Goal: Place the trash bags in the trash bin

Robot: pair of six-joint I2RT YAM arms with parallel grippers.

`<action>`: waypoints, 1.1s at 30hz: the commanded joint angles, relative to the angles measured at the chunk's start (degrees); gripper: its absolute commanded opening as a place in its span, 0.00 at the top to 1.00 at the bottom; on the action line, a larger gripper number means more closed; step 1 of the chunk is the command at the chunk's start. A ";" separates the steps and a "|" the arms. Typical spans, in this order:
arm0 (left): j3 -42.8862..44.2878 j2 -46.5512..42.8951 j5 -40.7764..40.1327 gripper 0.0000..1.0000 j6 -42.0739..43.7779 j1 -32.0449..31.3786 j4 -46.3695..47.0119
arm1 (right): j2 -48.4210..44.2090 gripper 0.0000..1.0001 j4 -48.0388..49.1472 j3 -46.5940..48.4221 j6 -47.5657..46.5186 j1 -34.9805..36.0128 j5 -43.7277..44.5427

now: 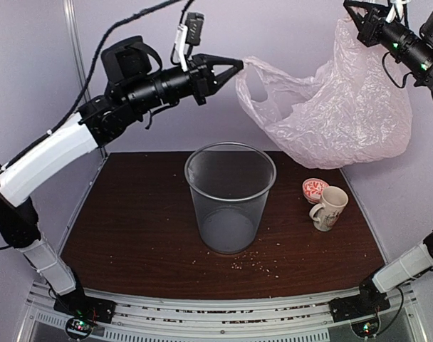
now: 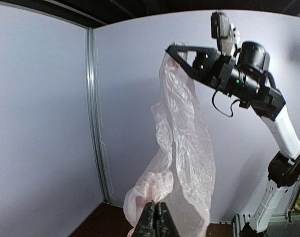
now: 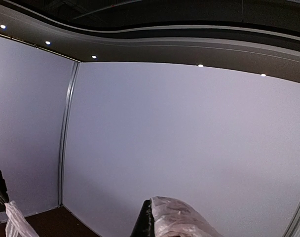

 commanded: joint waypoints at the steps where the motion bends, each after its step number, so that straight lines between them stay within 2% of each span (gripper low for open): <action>1: 2.34 -4.47 -7.38 1.00 -6.42 1.02 3.37 | 2.27 1.00 1.22 4.86 5.07 -0.22 -5.10; 7: 5.81 -7.29 -9.70 1.00 -7.33 1.05 0.07 | 7.50 1.00 3.44 13.40 9.78 -0.26 -9.21; 16: 2.55 -14.37 -13.41 1.00 -6.38 1.02 -2.98 | 11.59 1.00 5.36 14.82 12.88 -0.11 -13.77; 24: -0.70 -16.32 -6.21 1.00 -8.98 1.07 -0.39 | 14.56 1.00 8.08 20.62 17.54 0.43 -20.88; 29: 0.81 -15.54 -7.20 1.00 -8.42 1.07 -2.41 | 14.21 1.00 7.39 18.86 16.99 0.68 -21.40; 33: -3.92 -18.72 -7.13 1.00 -9.57 1.07 -0.98 | 13.79 1.00 6.88 15.99 16.24 0.64 -22.18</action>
